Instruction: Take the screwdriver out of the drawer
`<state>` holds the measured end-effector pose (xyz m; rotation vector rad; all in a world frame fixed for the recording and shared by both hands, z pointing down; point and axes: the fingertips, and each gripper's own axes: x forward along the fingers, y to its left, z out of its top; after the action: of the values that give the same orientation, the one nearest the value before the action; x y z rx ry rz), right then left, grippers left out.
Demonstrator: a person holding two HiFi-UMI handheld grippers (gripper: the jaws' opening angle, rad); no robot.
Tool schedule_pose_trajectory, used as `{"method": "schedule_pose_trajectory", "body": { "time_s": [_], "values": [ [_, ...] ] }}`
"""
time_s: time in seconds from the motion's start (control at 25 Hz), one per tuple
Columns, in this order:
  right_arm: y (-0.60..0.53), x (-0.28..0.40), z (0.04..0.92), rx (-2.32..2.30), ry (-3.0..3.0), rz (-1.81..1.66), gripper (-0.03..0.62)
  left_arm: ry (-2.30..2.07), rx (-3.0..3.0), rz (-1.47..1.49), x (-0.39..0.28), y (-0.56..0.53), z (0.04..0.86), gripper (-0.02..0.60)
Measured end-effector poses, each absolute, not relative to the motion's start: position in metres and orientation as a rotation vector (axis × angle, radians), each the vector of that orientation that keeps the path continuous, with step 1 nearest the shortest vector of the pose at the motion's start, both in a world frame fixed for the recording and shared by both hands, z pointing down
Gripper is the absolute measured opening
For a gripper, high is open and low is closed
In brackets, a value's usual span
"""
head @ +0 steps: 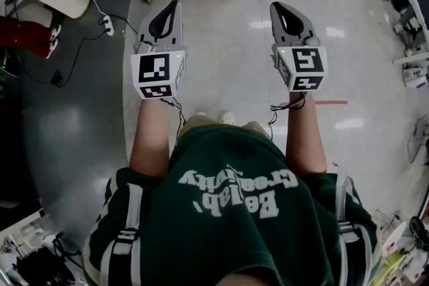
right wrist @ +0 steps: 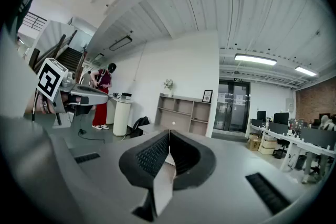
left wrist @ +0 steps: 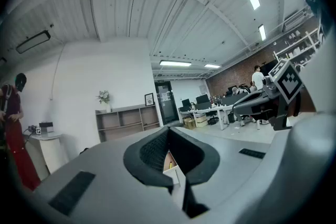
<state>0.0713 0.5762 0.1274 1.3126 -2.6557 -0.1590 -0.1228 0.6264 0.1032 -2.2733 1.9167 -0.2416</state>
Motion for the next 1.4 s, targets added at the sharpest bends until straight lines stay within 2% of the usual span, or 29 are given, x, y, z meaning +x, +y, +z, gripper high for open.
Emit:
{"method": "schedule_pose_trajectory", "body": {
  "time_s": [0.88,1.4],
  "values": [
    [0.575,0.085,0.131,1.328,-2.687,-0.15,0.035,1.899,-2.278,-0.269,-0.109,0.623,0.105,0.017],
    [0.479,0.067,0.147,1.364,-2.672,-0.084,0.035,1.864,-2.328,-0.27,-0.131,0.517,0.12,0.017]
  ]
}}
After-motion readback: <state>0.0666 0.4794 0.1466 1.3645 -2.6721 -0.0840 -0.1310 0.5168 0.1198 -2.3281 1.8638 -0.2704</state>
